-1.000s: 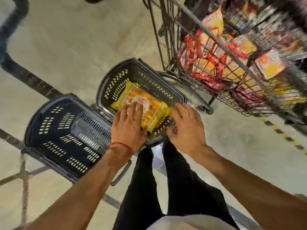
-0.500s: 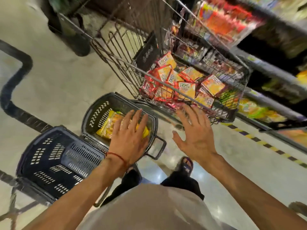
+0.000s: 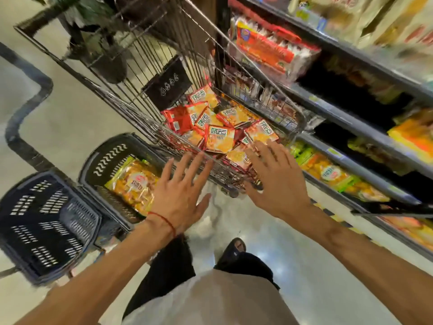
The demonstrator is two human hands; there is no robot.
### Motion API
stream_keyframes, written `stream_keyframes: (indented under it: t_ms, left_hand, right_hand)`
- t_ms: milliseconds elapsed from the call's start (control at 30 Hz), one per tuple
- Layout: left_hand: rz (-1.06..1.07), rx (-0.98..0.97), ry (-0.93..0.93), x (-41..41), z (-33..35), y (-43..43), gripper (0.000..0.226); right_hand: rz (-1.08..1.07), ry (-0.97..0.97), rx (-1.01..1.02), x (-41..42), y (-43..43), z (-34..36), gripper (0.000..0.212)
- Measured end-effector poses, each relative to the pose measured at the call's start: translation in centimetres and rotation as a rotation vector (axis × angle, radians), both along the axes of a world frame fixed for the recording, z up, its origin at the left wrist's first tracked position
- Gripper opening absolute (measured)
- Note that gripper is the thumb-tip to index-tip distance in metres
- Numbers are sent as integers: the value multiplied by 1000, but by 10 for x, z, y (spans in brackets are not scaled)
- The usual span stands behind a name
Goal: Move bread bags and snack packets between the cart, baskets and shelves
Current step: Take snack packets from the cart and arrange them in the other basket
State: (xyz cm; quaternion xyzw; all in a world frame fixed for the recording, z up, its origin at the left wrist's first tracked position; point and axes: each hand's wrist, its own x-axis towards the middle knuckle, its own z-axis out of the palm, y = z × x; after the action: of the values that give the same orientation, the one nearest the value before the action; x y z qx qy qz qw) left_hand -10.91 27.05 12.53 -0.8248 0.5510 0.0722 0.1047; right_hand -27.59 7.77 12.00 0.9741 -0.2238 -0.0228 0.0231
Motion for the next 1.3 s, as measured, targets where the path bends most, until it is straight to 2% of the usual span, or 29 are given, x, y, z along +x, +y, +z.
stream_keyframes:
  t_ms: [233,567,700,967,1100,1167,1300]
  left_hand:
    - [117,1,14,2,-1,-67,78]
    - [130,71,70,53,-33,-161,79]
    - [271,101,106,63,-48,-177,77]
    - [506,123,173,44,-93,-227,72]
    - [645,139,227,25,-118,-245,72]
    - [696,181,281,18,-132,-250,74]
    - [773,223,395,7,-162,-256,74]
  right_hand:
    - [84,19,-22,12,-86,0,74]
    - [153,120,-90,73,-179,-12,75]
    - [246,156,-94,96,-210,-28,73]
    - [511,83,84,140,-274,-103,66]
    - [589,134,164,143,-300,-138,71]
    - [570,177,226,141,-305,-156,73]
    - [342,291,370,129,-298,-184,75]
